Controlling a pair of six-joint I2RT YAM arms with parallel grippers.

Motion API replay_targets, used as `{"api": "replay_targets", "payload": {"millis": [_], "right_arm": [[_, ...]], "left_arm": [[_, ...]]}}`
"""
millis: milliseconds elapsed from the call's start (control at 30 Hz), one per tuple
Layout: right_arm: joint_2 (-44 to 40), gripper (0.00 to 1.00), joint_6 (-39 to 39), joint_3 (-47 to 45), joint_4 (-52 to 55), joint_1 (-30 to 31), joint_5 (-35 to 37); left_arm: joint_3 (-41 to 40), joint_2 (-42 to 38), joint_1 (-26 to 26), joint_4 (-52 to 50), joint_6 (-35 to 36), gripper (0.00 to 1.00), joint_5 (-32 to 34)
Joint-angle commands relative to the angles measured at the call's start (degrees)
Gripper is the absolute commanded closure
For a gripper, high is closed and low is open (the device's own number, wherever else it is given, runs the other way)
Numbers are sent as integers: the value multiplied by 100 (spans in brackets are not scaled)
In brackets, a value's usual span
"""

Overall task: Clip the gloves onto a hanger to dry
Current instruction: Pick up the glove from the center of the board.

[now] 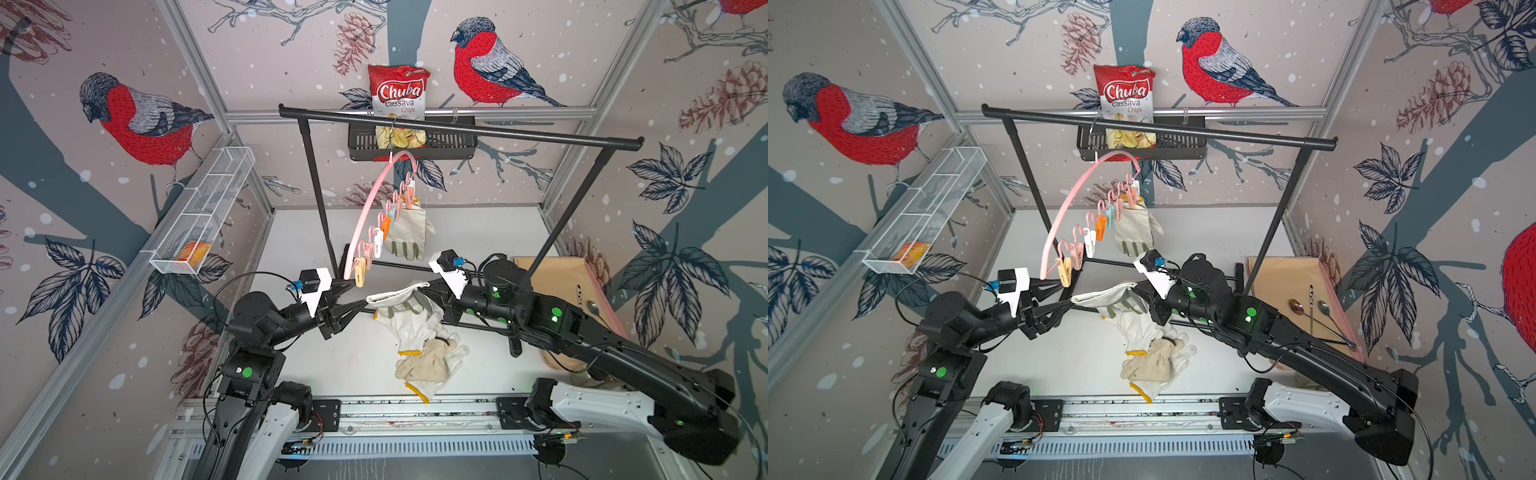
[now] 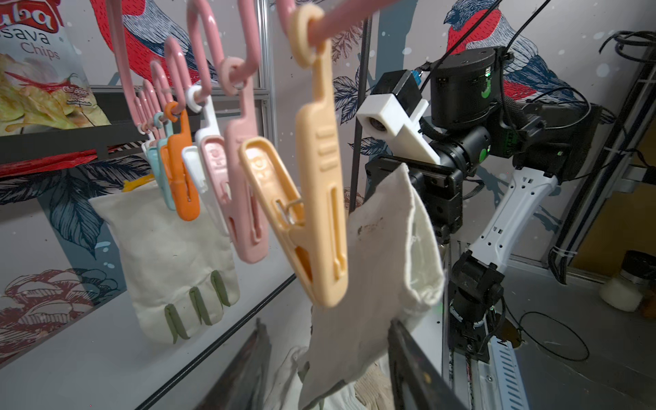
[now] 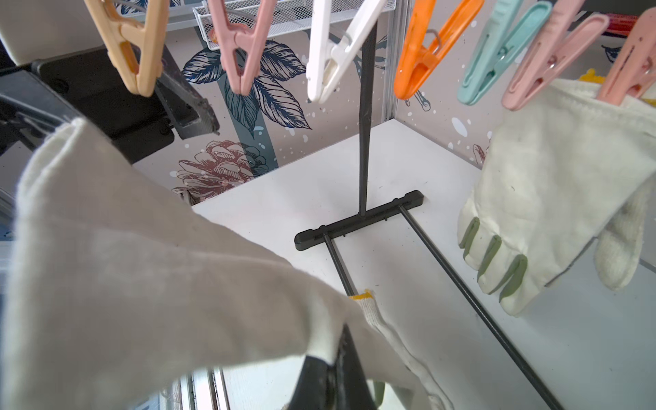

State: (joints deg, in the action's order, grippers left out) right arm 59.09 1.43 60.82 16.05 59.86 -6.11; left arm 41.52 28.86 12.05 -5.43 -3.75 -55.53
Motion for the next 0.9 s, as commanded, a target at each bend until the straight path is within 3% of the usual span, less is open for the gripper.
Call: {"api": "replay_targets", "payload": {"millis": [0, 200, 867], "right_arm": [[14, 100, 59, 27, -330, 13, 34], [-43, 100, 17, 7, -330, 6, 154], [223, 100, 77, 155, -428, 284, 119]], "left_arm": [[-15, -32, 73, 111, -146, 49, -344], [-8, -202, 147, -463, 188, 49, -248], [-122, -81, 316, 585, -203, 48, 341]]}}
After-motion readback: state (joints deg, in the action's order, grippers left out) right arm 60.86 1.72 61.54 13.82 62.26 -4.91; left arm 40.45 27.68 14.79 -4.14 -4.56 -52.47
